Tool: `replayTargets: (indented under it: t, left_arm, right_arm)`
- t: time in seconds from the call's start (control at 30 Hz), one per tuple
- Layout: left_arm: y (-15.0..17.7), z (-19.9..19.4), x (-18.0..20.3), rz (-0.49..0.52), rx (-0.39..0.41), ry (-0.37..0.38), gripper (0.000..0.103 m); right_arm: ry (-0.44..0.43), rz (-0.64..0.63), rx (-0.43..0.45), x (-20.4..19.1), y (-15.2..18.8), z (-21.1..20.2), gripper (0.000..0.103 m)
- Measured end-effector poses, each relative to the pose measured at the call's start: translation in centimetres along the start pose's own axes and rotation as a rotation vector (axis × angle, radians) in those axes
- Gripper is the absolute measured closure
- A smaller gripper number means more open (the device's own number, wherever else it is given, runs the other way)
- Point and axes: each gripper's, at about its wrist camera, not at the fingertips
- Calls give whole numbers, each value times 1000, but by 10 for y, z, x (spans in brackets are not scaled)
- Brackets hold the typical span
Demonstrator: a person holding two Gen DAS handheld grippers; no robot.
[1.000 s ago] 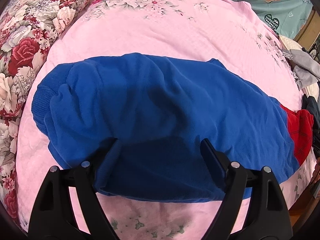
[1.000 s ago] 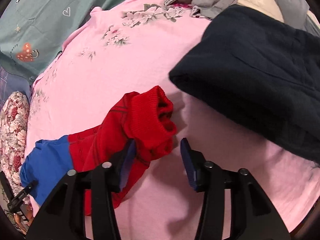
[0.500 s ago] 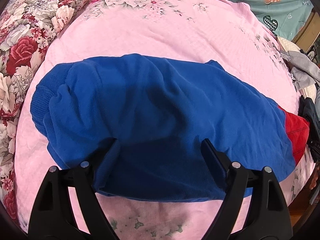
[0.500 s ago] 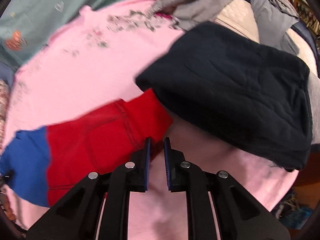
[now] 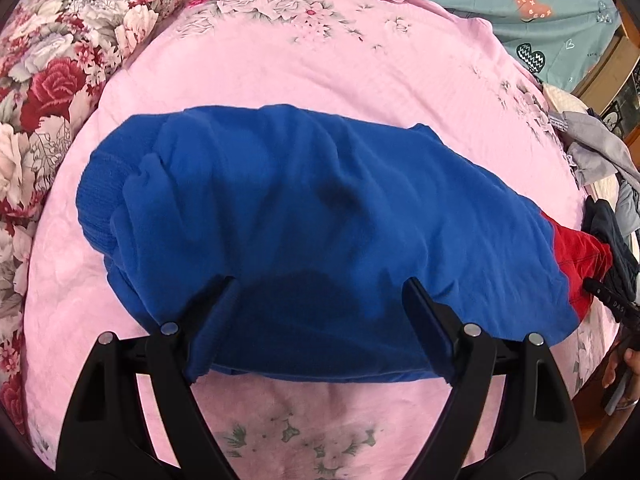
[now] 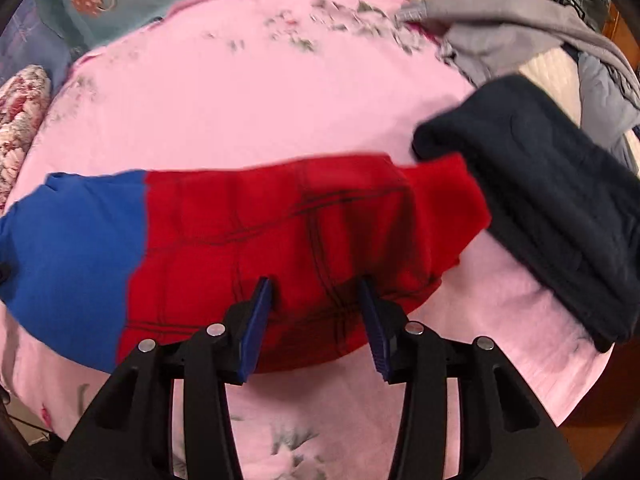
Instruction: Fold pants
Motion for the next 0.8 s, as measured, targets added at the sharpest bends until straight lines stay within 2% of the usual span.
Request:
replayTargets:
  t: [0.07,0.1,0.13,0.2,0.3,0.43,0.53,0.6,0.73,0.8]
  left_arm:
    - [2,-4,0,11,10,5,19]
    - [3,-6,0,14,16,10,19]
    - [3,-9,0,17,24,20,19]
    - [1,-14,1,22,38,37,19]
    - [-2,-24,1,16,70,38,19]
    - [0,-33,-6,-12,90,4,19]
    - [6,-28,-11,-19,71,-12,19]
    - [9,-24,-13,-13,62,-23,19]
    - [10,-10,-16,-16,23,-54,19]
    - [10,-4,-21,-35,2,-43,19]
  right_arm:
    - [-1,21,7,0,-2,-14,58]
    - [-29,9,29,-6,-2,-24,57]
    - [-90,-45,76,-19,-4,-39,57]
    - [-144,-137,132,-45,-9,-52,52]
    - [-163,-292,172,-109,-36,-51,50]
    - [-235,-462,125,-199,-74,-19,51]
    - [-272,-541,49,-257,-89,9,61]
    - [-279,-551,27,-281,-94,16,72]
    - [-288,-599,-5,-311,-92,30,73]
    - [-292,-612,-31,-317,-91,36,73]
Point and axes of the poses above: each gripper's, at about its wrist camera, not at the fingertips, and z roughly the way its jaws point, x to its right, y to its underside, and after that the axes turned 11 degrees about -x, right-handed
